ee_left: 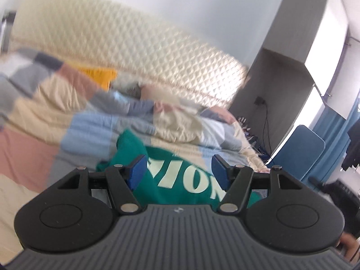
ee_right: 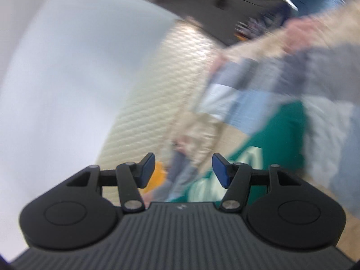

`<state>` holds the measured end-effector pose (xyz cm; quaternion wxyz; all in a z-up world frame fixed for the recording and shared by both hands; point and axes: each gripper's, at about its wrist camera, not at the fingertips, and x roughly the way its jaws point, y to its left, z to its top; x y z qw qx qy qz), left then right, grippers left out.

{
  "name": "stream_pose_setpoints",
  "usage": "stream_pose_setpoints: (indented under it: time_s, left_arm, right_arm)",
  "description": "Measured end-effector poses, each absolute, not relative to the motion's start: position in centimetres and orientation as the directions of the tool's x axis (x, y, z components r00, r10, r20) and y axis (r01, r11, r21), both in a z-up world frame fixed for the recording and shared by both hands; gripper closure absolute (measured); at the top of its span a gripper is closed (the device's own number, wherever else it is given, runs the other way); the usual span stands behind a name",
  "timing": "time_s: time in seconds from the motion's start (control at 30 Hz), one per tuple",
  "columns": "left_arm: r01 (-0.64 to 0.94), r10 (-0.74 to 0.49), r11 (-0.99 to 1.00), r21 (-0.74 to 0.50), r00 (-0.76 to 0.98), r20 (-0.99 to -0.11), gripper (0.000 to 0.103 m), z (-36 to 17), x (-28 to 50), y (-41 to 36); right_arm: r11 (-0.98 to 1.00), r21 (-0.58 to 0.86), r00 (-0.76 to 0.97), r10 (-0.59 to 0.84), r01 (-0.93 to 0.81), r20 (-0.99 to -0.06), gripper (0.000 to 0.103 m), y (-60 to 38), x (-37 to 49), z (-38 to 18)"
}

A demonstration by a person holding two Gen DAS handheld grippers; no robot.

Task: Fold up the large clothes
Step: 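Lay the hoodie bundle on the quilt and open both tools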

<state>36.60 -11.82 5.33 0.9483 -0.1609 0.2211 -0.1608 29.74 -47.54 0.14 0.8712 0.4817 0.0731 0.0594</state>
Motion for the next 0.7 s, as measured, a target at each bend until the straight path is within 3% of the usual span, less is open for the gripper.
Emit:
stream_pose_setpoints:
  time_s: [0.17,0.33,0.53,0.7]
  left_arm:
    - [0.253,-0.362,0.911,-0.326,0.869,-0.337,0.034,10.5,30.1,-10.8]
    - [0.289,-0.346,0.931,-0.222,0.891,-0.292,0.034,13.7,22.8,-10.4]
    - [0.305,-0.318,0.948,-0.091,0.915,-0.250,0.034,14.1,15.7,-10.9]
    - [0.325,-0.334,0.943,-0.077,0.909,-0.250,0.034,11.8,12.6,-10.8]
  right_arm:
    - [0.600,0.789,0.976,0.220,-0.132,-0.004,0.043,-44.9,25.3,5.6]
    - [0.685,0.710,0.969,0.247,-0.165,-0.013,0.043,-42.1,20.9,7.9]
    - [0.811,0.564,0.969,0.237,-0.158,-0.068,0.043,-38.3,15.9,8.0]
    - [0.885,0.451,0.978,0.180,-0.115,-0.105,0.043,-36.1,12.5,6.5]
